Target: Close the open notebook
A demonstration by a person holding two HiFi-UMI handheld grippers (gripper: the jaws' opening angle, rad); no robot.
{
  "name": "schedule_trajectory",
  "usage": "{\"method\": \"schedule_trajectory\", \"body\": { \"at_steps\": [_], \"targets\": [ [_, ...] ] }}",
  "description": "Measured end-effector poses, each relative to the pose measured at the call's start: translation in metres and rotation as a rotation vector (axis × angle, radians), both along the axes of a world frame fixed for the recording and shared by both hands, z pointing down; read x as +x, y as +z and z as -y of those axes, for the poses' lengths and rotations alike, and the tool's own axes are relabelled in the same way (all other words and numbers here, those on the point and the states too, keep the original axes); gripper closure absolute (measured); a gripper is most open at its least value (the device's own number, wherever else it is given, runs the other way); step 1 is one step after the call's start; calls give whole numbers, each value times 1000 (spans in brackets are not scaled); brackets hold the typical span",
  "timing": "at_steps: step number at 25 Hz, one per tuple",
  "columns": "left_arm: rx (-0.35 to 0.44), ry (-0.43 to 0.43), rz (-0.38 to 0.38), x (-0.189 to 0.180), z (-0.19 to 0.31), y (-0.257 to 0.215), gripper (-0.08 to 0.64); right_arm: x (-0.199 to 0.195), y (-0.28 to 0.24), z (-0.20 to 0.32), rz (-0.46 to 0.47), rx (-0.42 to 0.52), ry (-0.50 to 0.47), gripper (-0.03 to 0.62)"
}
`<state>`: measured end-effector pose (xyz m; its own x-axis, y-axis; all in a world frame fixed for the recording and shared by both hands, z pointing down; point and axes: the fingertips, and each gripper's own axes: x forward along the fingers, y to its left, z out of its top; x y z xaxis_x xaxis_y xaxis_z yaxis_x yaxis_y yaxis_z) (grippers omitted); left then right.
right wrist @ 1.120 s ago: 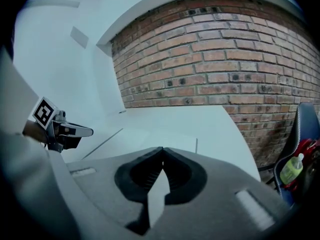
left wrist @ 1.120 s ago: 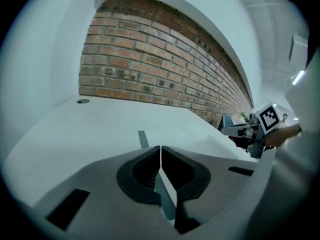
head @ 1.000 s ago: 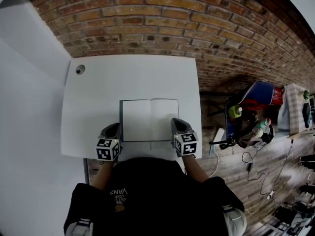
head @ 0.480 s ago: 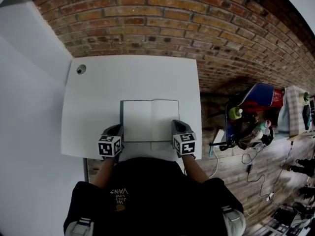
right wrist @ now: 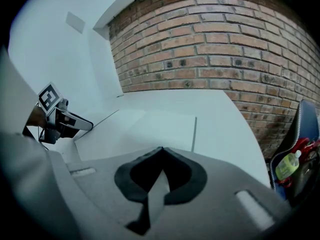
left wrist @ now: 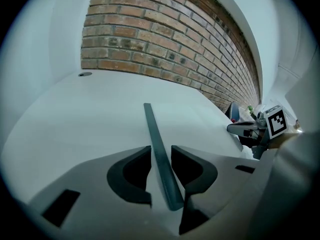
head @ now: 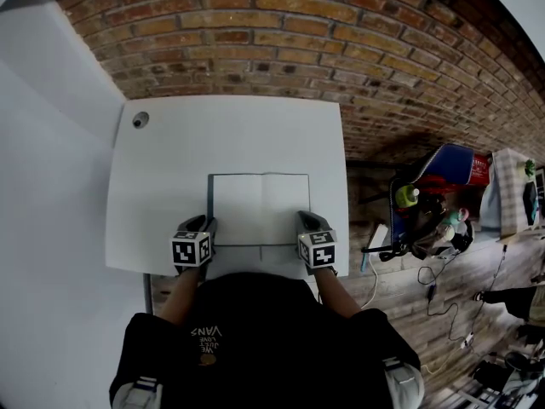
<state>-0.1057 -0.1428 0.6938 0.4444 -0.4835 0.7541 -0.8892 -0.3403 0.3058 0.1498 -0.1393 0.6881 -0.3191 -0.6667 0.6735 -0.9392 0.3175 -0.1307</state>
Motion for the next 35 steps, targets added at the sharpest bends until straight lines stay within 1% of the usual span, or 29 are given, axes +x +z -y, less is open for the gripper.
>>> {"method": "schedule_trajectory", "body": {
  "at_steps": [4, 11, 13, 18, 22, 25, 27, 28, 33, 35],
  "targets": [
    [-13, 4, 5, 0, 0, 0, 425, -1, 1, 0, -22, 1, -13, 594],
    [-42, 16, 29, 0, 1, -6, 426, 0, 2, 0, -28, -4, -15, 594],
    [-53, 15, 23, 2, 1, -7, 426, 0, 1, -1, -26, -6, -17, 594],
    [-79, -18, -38, 5, 2, -7, 426, 0, 2, 0, -44, -7, -27, 594],
    [-120, -86, -141, 3, 2, -8, 426, 0, 1, -1, -57, -5, -38, 594],
    [-133, -108, -195, 4, 3, -8, 428, -1, 0, 0, -78, -2, -54, 594],
    [-141, -125, -234, 5, 3, -7, 442, -1, 1, 0, -84, -7, -55, 594],
    [-143, -137, -247, 4, 4, -7, 443, -1, 2, 0, -83, -11, -55, 594],
    [-146, -162, -258, -1, 4, -6, 522, -1, 2, 0, -84, -20, -60, 594],
    [-155, -161, -273, -1, 4, -7, 526, -1, 2, 0, -82, -24, -58, 594]
  ]
}}
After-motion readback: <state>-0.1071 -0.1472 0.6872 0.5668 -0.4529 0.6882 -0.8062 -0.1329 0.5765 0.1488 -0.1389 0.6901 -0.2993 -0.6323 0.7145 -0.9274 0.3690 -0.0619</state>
